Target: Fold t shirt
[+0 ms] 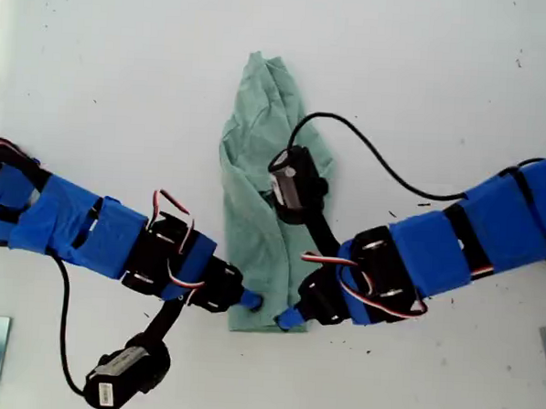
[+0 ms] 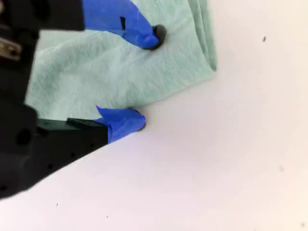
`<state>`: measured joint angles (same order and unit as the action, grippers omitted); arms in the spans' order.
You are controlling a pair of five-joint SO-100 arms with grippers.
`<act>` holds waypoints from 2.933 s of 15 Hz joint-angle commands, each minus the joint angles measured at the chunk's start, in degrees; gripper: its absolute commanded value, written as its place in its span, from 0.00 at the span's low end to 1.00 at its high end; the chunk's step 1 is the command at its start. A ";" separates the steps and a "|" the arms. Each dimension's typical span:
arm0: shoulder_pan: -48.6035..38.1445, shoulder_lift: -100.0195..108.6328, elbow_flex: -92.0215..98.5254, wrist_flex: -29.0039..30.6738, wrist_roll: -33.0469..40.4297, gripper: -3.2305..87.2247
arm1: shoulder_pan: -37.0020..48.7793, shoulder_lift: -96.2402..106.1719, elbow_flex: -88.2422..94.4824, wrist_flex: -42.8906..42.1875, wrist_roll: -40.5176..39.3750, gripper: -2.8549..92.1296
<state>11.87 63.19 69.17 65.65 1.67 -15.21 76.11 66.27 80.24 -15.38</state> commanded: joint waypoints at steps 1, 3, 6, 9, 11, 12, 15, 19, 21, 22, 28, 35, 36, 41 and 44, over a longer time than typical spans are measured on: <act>-1.32 -1.32 -4.13 -0.88 -0.26 0.29 | -1.05 -1.93 -3.60 -4.92 0.18 0.41; -0.18 -3.08 -4.39 -0.70 -0.44 0.27 | -1.58 -6.24 -3.60 -8.53 0.70 0.40; 1.23 -7.29 -6.94 -0.88 1.93 0.11 | -1.49 -12.66 -2.90 -14.24 1.93 0.20; 2.29 -9.58 -11.34 -1.23 4.04 0.03 | -2.46 -13.27 -3.69 -16.00 0.79 0.05; 3.69 -9.05 -14.68 -1.32 5.36 0.03 | -3.69 -12.74 -9.40 -12.13 -1.05 0.04; 4.83 -8.26 -15.73 -1.58 6.15 0.03 | -4.83 -11.51 -11.25 -10.37 -1.49 0.04; 8.35 -4.04 -15.82 -3.96 5.27 0.03 | -9.05 -1.85 -11.16 -5.27 -0.35 0.04; 5.62 2.02 -14.24 -3.52 5.54 0.03 | -6.06 5.89 -8.70 -1.67 -3.87 0.04; 1.14 5.89 -14.15 0.09 6.68 0.03 | -0.62 11.16 -6.50 -0.62 -8.44 0.04; -1.14 8.88 -13.89 2.11 7.65 0.03 | 2.46 13.71 -6.24 -0.18 -11.60 0.04; -12.74 18.37 -9.93 6.15 13.89 0.09 | 21.97 26.02 6.06 -6.24 -24.96 0.04; -33.05 23.29 -2.81 10.37 23.12 0.37 | 46.76 46.58 40.69 -30.50 -28.83 0.37; -37.18 26.63 -0.88 11.60 24.79 0.37 | 49.48 48.43 42.01 -29.88 -29.97 0.33; -52.65 58.01 34.37 4.22 28.39 0.36 | 57.83 61.70 50.54 -18.46 -31.82 0.23; -49.57 75.41 60.12 -2.37 26.02 0.30 | 57.74 79.01 68.20 -16.52 -29.27 0.24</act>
<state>-39.99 129.38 119.79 66.80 29.09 42.10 145.99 128.58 63.63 -45.88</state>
